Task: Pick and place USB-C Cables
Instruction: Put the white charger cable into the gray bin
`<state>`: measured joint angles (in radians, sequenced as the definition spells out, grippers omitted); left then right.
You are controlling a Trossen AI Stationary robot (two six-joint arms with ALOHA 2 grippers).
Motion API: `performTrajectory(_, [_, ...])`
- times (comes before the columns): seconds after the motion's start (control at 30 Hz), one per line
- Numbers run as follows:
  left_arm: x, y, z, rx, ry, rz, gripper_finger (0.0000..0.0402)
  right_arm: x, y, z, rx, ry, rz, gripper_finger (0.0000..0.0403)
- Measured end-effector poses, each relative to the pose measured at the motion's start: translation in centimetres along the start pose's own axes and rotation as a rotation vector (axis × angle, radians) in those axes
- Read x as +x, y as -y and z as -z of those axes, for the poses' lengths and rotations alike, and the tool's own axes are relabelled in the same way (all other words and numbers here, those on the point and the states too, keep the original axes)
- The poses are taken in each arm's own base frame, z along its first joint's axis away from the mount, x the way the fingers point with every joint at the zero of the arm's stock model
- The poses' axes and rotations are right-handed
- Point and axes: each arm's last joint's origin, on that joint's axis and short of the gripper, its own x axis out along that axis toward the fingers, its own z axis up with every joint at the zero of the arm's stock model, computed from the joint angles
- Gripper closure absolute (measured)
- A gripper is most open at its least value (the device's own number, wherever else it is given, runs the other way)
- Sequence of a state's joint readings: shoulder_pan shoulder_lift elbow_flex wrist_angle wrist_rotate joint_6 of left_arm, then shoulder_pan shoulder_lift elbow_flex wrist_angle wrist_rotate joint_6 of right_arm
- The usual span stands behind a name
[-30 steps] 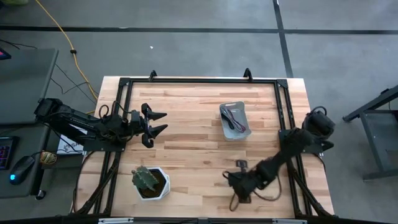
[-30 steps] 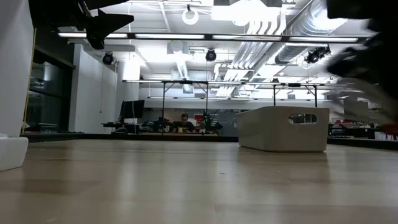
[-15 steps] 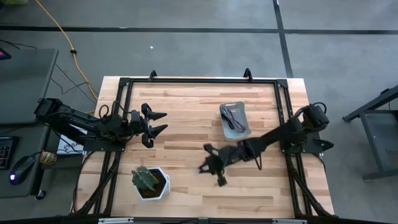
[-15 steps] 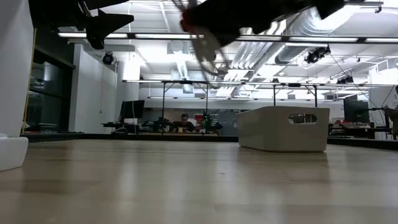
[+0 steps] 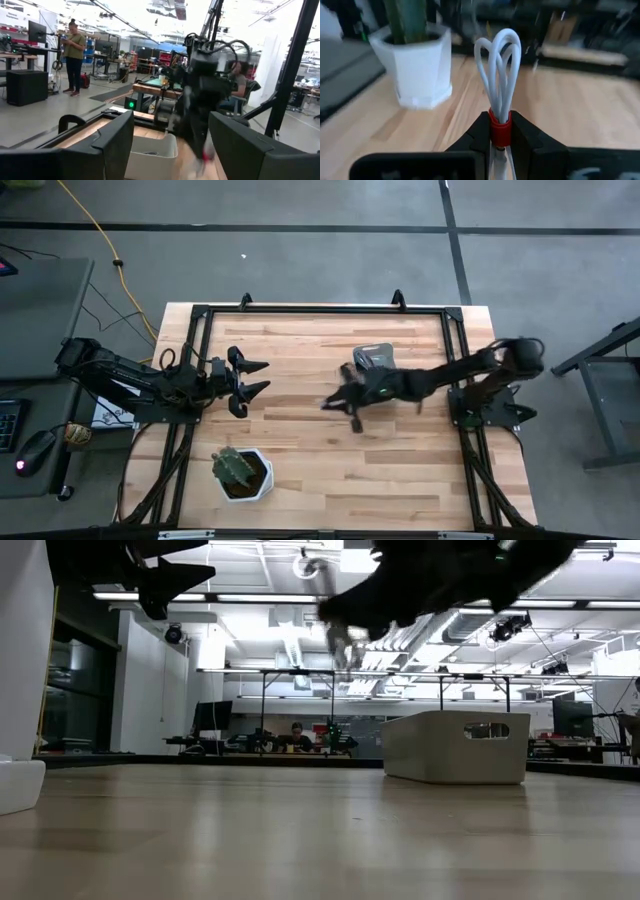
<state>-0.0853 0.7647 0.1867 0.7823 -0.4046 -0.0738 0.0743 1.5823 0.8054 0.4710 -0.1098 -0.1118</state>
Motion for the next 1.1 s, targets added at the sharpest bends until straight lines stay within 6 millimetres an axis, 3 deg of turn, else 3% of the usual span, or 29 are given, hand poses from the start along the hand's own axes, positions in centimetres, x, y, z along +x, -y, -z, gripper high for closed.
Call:
performTrajectory(0.23, [0.0,0.0,0.0,0.004,0.005,-0.007,0.0163,-7.3,0.2,1.8,0.012,0.292,0.102,0.0375])
performTrajectory(0.4, [0.0,0.0,-0.1,0.003,0.007,-0.01,0.0163,-10.2,0.1,2.7,0.017,0.375,0.158,0.0375])
performTrajectory(1.1, [0.0,-0.1,0.0,0.025,0.001,-0.026,0.0163,-10.6,0.0,2.7,-0.021,0.374,0.173,0.0375])
